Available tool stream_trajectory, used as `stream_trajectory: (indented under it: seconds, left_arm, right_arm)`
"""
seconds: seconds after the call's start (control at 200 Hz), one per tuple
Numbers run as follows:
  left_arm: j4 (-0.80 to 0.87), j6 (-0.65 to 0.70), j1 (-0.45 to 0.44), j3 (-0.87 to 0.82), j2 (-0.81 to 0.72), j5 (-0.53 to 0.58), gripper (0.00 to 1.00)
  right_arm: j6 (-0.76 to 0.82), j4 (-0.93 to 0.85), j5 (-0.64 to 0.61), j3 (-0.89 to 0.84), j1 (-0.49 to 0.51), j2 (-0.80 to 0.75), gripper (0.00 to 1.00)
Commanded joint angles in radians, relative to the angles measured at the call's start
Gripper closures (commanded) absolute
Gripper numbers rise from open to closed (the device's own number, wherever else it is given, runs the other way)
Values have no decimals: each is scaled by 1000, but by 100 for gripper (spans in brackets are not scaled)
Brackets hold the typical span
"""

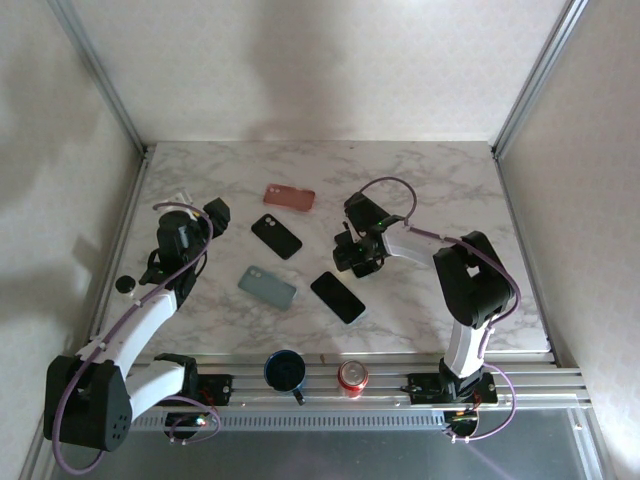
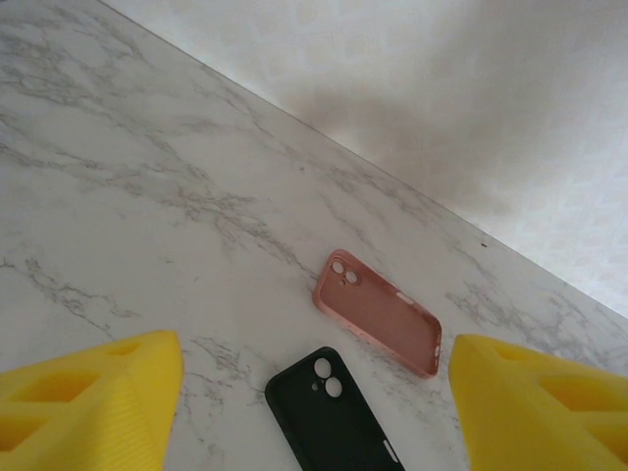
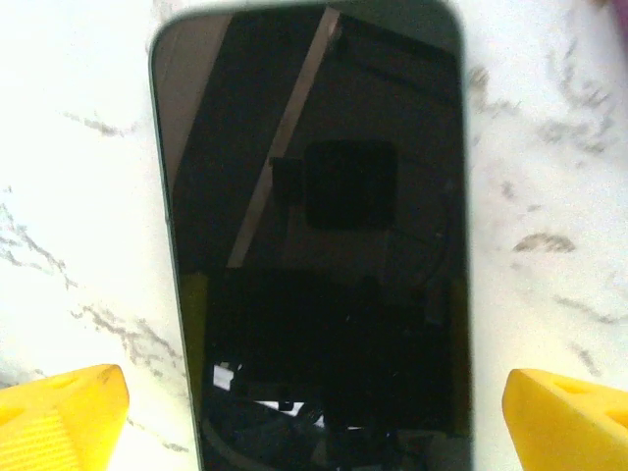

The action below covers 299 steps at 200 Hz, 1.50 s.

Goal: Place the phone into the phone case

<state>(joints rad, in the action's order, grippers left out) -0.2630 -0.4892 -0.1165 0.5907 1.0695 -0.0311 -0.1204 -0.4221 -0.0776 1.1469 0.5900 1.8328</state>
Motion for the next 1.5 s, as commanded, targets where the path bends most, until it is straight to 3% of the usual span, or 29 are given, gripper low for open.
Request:
stream_trajectory:
  seconds: [0.0,0.315,0.711,0.951,1.282,1.492]
  left_arm:
    - [13,30,-9,5,-8,-26,28]
    - [29,54,-9,21,25,-83,27]
    - [70,82,-13,108,143,-240,22]
    - [54,71,-39,159,240,-310,22]
    - [23,58,-152,242,417,-366,22]
    - [-23,52,-203,312,551,-491,24]
  right_arm:
    - [34,-27,-50,50,7,34,2]
    - [80,-32,-18,68,8,89,7]
    - [78,-79,-2,99,8,123,37]
    - [96,-62,-9,88,12,60,38]
    - [145,-77,59,91,11,-47,38]
    - [156,-80,96,75,12,-80,38]
